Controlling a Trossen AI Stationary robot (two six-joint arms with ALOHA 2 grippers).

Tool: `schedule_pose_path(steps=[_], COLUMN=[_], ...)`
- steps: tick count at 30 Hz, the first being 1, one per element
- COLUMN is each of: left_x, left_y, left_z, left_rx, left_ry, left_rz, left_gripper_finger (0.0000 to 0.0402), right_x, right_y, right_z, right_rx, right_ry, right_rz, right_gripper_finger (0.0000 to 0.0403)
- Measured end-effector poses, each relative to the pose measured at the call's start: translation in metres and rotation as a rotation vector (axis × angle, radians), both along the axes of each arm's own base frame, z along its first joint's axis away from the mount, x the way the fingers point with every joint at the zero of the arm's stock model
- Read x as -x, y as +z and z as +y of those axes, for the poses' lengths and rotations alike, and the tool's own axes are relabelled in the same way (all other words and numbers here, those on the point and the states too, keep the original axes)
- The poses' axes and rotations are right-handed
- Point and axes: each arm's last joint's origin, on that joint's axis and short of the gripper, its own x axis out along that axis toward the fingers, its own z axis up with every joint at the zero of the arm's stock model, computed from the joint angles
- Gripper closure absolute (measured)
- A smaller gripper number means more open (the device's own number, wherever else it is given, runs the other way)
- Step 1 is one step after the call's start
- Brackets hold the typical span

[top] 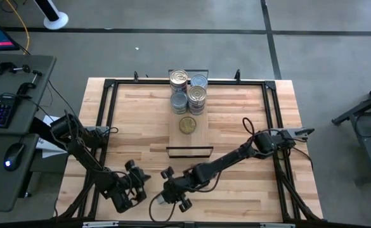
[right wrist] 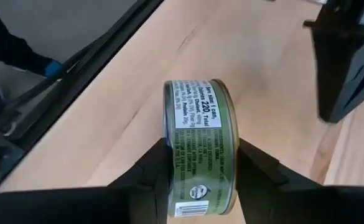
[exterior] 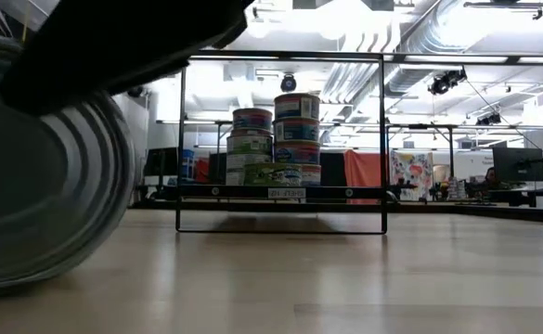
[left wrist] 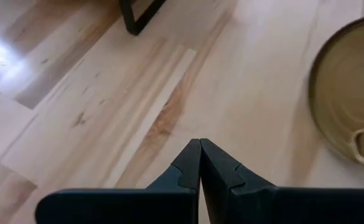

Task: Stack canned seafood by type on shelf
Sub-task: Stack the green tuna can on top of the green tuna can on the shelf

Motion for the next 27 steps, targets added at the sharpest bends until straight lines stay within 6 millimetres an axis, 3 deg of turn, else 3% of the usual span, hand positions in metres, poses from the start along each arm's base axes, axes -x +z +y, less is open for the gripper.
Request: schedule_pose_path(steps=[4, 7, 10, 13, 17, 21, 27], left_x=[0.003, 0.007, 0.009, 0.009, 0.007, 0.003, -0.005], left_y=[0.001, 0.006, 0.013, 0.016, 0.016, 0.018, 0.022], left_z=[0.004, 0.01, 0.014, 0.015, 0.011, 0.006, -0.004], left_rx=[-0.044, -0.089, -0.117, -0.123, -0.079, -0.021, 0.07], left_ry=[-0.001, 0.0, 0.004, 0.008, 0.01, 0.007, -0.019], left_rz=[0.029, 0.051, 0.042, 0.019, -0.011, -0.057, -0.127], left_gripper_finger=[0.0401, 0.0401, 0.0401, 0.0401, 0.0401, 0.0401, 0.0401], right_x=[0.002, 0.008, 0.024, 0.051, 0.098, 0.141, 0.209], right_y=[0.017, 0.049, 0.084, 0.101, 0.105, 0.105, 0.084], right_z=[0.003, 0.006, 0.013, 0.019, 0.021, 0.021, -0.005], right_rx=[-0.036, -0.079, -0.079, -0.057, 0.018, 0.099, 0.036], right_ry=[-0.063, -0.144, -0.224, -0.319, -0.502, -0.646, -0.881], right_rz=[0.065, 0.13, 0.192, 0.254, 0.424, 0.48, 0.532], right_gripper_finger=[0.0288, 0.0288, 0.0288, 0.0288, 0.0288, 0.0288, 0.0288])
